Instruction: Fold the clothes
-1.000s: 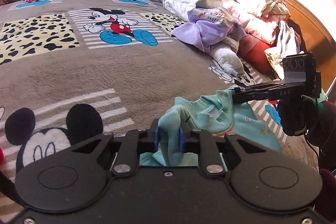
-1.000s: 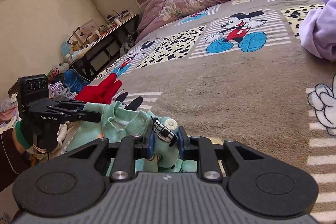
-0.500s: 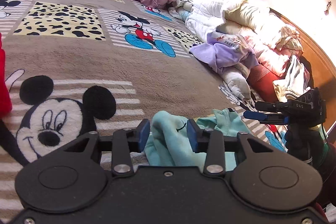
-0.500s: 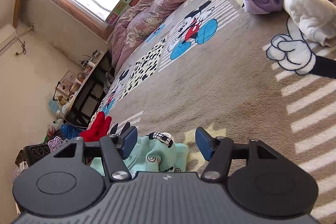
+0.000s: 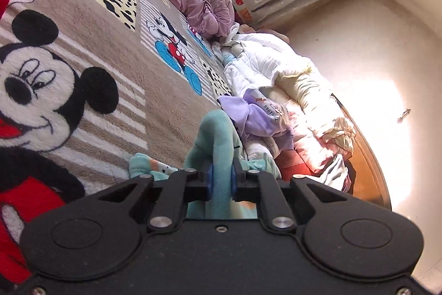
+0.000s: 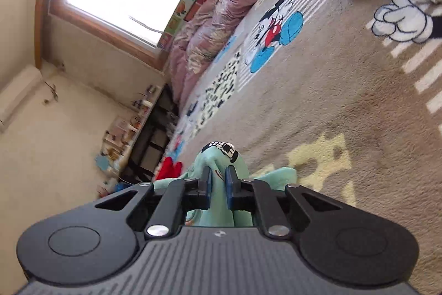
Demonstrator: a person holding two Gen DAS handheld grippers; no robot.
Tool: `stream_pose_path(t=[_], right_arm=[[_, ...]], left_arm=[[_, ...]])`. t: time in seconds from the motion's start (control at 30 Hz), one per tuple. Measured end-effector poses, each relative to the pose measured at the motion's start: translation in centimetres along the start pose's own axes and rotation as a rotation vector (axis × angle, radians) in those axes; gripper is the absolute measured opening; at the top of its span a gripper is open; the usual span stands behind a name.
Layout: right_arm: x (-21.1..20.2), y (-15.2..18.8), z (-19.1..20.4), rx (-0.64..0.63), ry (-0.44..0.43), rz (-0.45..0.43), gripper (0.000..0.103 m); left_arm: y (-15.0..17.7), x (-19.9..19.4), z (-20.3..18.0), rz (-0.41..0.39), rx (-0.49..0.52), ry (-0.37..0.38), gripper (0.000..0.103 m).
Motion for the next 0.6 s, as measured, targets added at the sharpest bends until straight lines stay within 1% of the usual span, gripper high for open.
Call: stream_pose_path(t=[0.03,0.1,0.13,0.17,0.2,0.23,0.27,0.3,0.33,0.37,0.4,0.43,0.47,0.53,0.6], right_arm=[[0.4,0.1,-0.8,0.027,0.001,0.007,0.012],[2.1,0.5,-2.9,0.087,0.051,0.067,0.012],[2.3,0.6,-3.4,0.107,0.065,0.077,0.012],[2.2,0.5,-3.7,0.120,0.068,0.072,0.013],[2.1,0.5,-4.0,0.133,0.071,0.067,0.015],[1.9,0.5,-4.2,0.146,0.073,0.062,0.023],[1.6,0.5,-3.9,0.128,0.083,0.053,0.028],[1.2,0.6,-3.3,0.092,0.098,0.041,0.036],[0.8,0.6,-2.7,0.055,0.112,0.029,0.041],[0.2,0.7,-1.9,0.015,0.123,0.007,0.042],[-0.6,0.7,-0.9,-0.041,0.144,-0.026,0.043],[-1.3,0.8,0.4,-0.123,0.174,-0.059,0.043],[-1.9,1.3,2.0,-0.237,0.200,-0.080,0.043],[-2.7,2.8,5.7,-0.498,0.234,-0.103,0.043],[-3.2,5.8,8.8,-0.759,0.224,-0.095,0.043]], left_arm=[[0.1,0.5,0.8,0.018,-0.028,-0.024,0.010],[0.2,1.2,2.0,0.038,-0.083,-0.049,0.010],[0.1,1.4,2.4,0.042,-0.109,-0.054,0.010],[0.1,1.5,2.8,0.046,-0.128,-0.060,0.013],[0.0,1.4,2.7,0.048,-0.124,-0.065,0.015],[-0.1,1.3,2.4,0.046,-0.111,-0.067,0.017],[-0.2,0.9,1.9,0.033,-0.093,-0.078,0.024],[-0.3,0.4,1.4,0.014,-0.070,-0.094,0.035],[-0.2,-0.3,0.6,-0.004,-0.024,-0.125,0.042],[-0.2,-0.9,-0.2,-0.021,0.022,-0.155,0.047],[0.0,-1.5,-1.2,-0.033,0.083,-0.182,0.047],[0.5,-2.0,-2.8,-0.029,0.185,-0.199,0.047],[1.2,-2.4,-4.3,-0.019,0.288,-0.211,0.047],[3.4,-2.8,-7.2,0.030,0.498,-0.206,0.047],[5.8,-2.5,-9.3,0.090,0.685,-0.222,0.047]])
Point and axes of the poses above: each gripper's, at about its wrist camera, not at the fingertips, and x roughly the way its jaws point, z to its left, y to its underside, the point moved 1 cm from there along x, roughly the way its jaws point, and after that the axes turned 6 degrees about y, right-handed, at the moved point
